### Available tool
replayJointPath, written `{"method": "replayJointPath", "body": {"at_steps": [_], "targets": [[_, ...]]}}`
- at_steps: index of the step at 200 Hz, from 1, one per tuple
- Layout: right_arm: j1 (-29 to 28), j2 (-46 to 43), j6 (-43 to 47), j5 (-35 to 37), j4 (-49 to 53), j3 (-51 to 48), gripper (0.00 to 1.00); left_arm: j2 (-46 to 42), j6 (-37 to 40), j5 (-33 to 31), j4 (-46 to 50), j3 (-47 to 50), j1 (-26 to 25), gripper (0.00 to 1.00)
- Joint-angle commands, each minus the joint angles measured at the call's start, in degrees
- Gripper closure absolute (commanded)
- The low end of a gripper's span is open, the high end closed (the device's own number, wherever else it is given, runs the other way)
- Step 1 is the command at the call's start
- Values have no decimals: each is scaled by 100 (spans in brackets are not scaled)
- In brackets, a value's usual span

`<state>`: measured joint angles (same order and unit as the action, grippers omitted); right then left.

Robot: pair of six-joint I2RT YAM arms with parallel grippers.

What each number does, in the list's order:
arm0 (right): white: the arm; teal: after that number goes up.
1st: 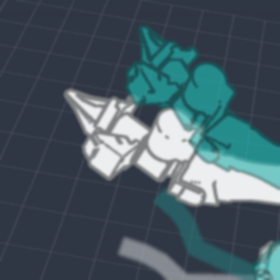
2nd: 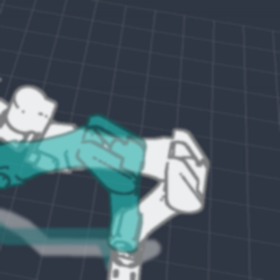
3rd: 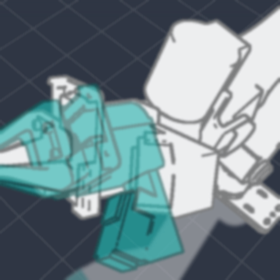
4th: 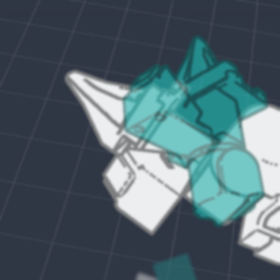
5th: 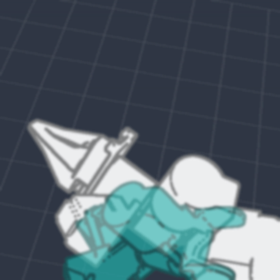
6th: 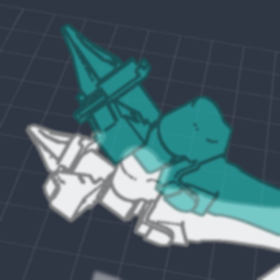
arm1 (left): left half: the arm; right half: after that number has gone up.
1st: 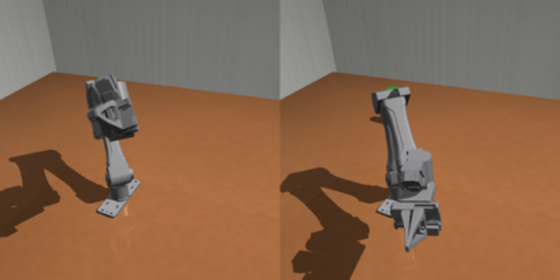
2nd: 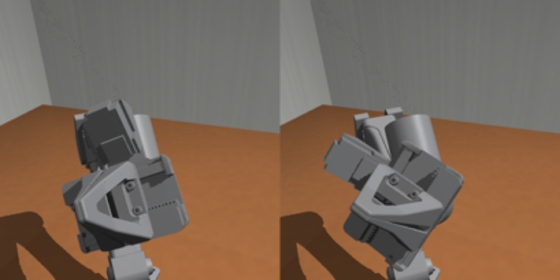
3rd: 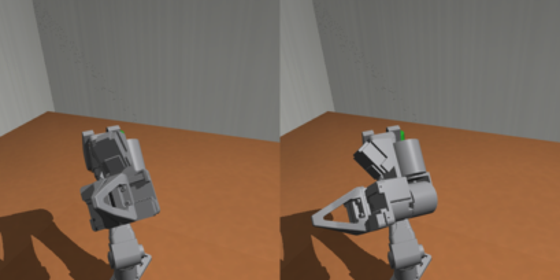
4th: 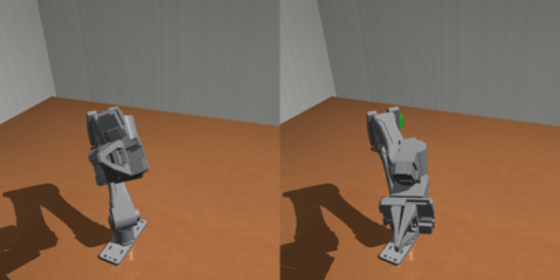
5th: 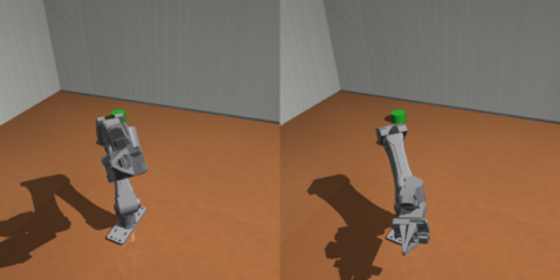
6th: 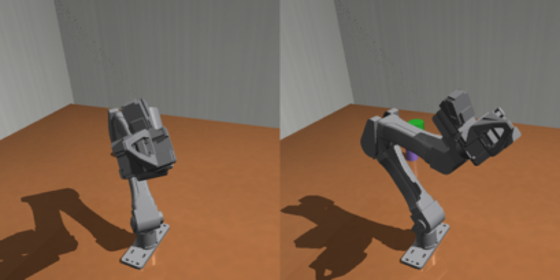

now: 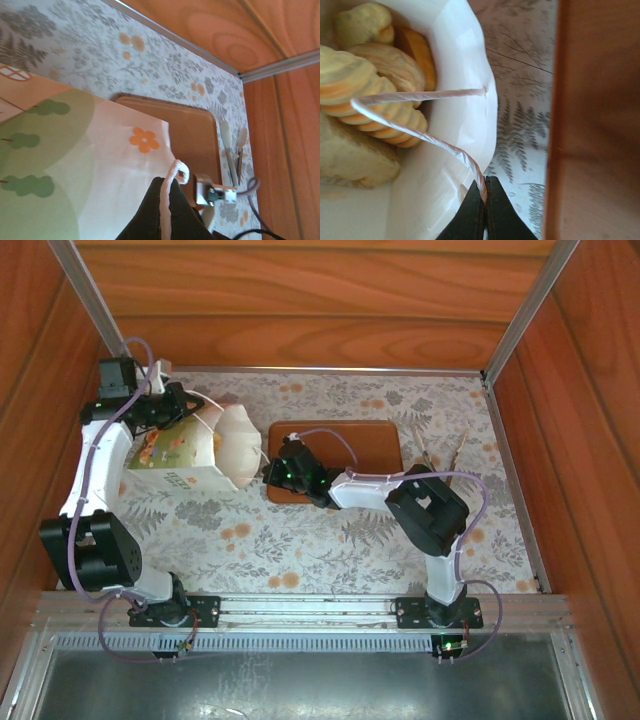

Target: Take the fake bread out of the paper bag

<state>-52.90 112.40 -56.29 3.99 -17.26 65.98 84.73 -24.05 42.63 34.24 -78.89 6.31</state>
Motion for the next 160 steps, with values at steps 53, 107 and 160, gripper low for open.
{"method": "replayJointPath", "body": {"at_steps": [53,107,160], "targets": [[205,-394,-558,-60,109,-586,80,96,-320,-81,-60,126,-281,100],[480,-503,-105,-456,515,-536,85,123,-486,-358,-225,251,-296,100],[640,-24,104,-973,800,-68,93,276,-470,-611,-321,278,-292,100]]}}
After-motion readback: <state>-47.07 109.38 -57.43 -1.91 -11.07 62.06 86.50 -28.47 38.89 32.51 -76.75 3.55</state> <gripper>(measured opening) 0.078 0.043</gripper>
